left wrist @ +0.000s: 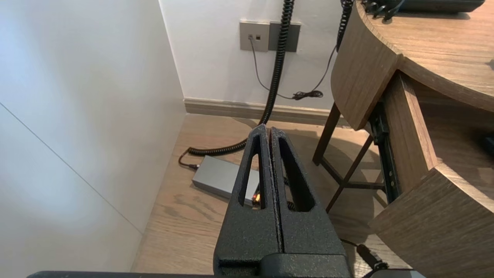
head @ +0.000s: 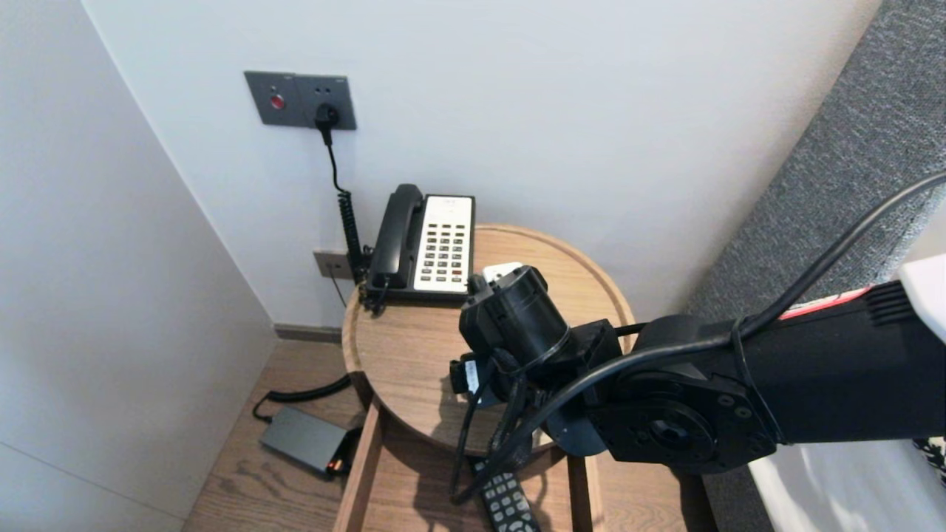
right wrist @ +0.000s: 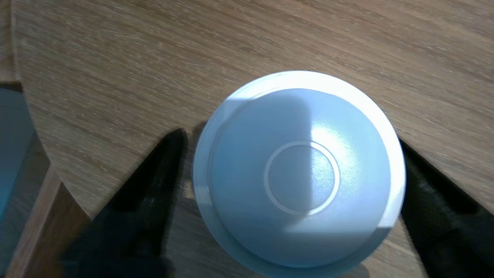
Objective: Put the remote controls on the table in the drawer one by one
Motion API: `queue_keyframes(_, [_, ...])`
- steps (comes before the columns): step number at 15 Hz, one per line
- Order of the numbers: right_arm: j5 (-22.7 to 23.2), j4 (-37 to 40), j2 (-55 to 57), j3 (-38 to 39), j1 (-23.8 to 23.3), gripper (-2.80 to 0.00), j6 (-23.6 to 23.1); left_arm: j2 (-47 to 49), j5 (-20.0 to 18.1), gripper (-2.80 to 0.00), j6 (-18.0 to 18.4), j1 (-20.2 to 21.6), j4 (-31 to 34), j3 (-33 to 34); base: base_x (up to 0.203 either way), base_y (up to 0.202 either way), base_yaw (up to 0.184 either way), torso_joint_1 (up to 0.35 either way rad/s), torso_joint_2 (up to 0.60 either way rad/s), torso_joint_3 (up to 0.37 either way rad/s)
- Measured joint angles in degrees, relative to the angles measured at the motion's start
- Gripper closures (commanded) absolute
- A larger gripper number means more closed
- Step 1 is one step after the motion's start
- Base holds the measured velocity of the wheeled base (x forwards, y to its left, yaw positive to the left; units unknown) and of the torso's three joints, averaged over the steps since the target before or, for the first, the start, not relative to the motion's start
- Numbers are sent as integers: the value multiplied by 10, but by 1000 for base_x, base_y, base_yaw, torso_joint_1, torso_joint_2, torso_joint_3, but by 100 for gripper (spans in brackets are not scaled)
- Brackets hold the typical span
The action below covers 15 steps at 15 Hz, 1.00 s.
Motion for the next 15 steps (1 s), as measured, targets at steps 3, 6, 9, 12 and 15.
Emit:
queue_keyframes(3, [0, 0, 0, 4, -1, 0, 1, 0, 0, 0, 0, 0, 0, 0, 0, 0, 0, 0, 0, 0])
queue_keyframes(6, [0, 0, -1, 5, -2, 0, 0, 0, 0, 0, 0, 0, 0, 0, 0, 0, 0, 0, 0, 0])
queue_keyframes(9, [0, 0, -6, 4, -1, 0, 1, 0, 0, 0, 0, 0, 0, 0, 0, 0, 0, 0, 0, 0])
queue_keyframes(12, [6, 3, -27, 1, 7, 0, 2, 0, 0, 0, 0, 0, 0, 0, 0, 0, 0, 0, 0, 0])
queue_keyframes(15, [6, 8, -50, 10, 31, 0, 2, 0, -1, 0, 0, 0, 0, 0, 0, 0, 0, 0, 0, 0])
